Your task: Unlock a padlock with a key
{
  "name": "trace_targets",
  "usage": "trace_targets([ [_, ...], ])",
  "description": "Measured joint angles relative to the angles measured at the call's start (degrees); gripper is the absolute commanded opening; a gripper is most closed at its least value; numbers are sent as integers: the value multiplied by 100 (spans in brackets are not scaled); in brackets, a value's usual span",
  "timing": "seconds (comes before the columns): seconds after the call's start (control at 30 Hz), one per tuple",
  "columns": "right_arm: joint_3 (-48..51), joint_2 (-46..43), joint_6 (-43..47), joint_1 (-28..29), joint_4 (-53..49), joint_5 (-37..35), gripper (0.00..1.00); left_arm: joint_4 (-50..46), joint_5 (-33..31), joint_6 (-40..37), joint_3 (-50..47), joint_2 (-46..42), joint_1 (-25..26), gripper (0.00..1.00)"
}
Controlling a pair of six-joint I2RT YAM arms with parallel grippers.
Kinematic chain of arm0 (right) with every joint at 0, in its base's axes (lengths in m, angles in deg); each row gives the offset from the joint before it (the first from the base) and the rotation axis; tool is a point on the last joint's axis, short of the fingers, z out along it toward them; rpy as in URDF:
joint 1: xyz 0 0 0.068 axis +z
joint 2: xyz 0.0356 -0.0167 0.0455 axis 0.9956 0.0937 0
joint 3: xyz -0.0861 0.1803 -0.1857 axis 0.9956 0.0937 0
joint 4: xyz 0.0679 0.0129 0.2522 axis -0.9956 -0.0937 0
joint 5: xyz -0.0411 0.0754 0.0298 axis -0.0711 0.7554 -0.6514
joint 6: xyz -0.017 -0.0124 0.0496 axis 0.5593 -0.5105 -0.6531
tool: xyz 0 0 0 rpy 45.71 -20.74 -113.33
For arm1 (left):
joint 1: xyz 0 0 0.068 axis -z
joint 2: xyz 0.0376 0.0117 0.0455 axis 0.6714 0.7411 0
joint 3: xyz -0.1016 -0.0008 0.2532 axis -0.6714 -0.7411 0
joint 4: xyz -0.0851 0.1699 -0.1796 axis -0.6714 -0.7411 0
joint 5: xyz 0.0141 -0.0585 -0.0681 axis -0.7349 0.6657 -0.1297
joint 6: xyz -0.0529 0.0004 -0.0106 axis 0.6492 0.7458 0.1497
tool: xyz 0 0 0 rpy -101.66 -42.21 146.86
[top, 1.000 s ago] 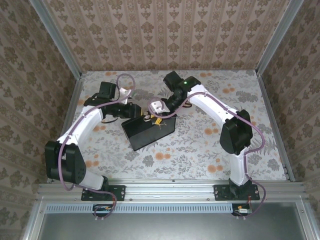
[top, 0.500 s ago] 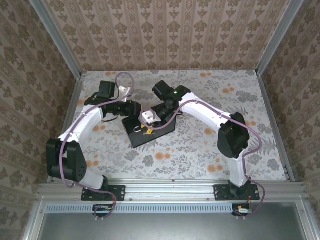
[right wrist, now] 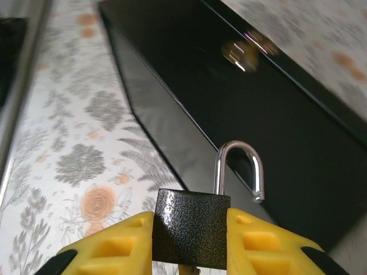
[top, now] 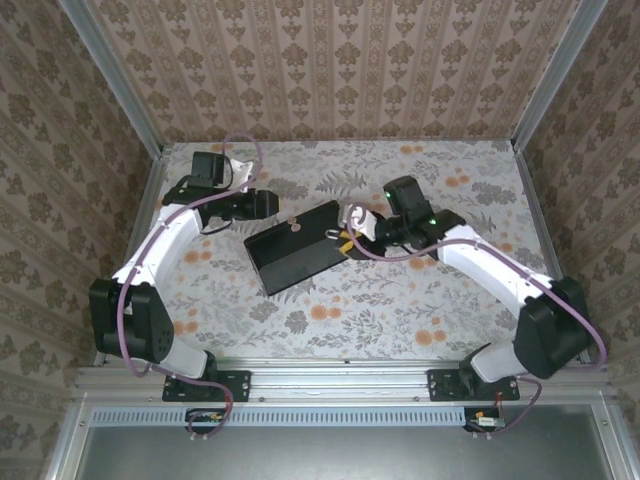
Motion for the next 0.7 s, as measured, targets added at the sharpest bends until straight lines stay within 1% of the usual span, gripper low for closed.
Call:
trace_targets([
  [0.13,826,-623,-1773,-149,774,-1213,29,-66,-466,-15,2,-2,68,50],
  [0.2,1202,-817,-2496,-216,1029,-1759,29,-116,-675,-17,13,-2,76,50],
  [0.33,1875,-691,-3615,-332,1150,-2695,28,-267,-975,-17,68,-11,142,50],
  [0.37,1967,-619,-3803,-369,1137,-2833,28,-297,-1016,-20,96,-13,168,51],
  [0.43,2133,-466,-4179,-472,1137,-3045,32,-332,-1119,-22,160,-37,262,51],
  [0.53,2159,-262,-4566,-621,1117,-3252,42,-448,-1248,-57,291,-79,387,51],
  [0.57,2144,-177,-4695,-667,1097,-3289,47,-481,-1298,-72,328,-101,424,51],
  [0.6,2103,-79,-4791,-708,1071,-3318,50,-511,-1327,-83,345,-129,457,51],
  [0.7,2033,160,-4962,-796,1064,-3335,53,-638,-1362,-103,339,-243,496,52],
])
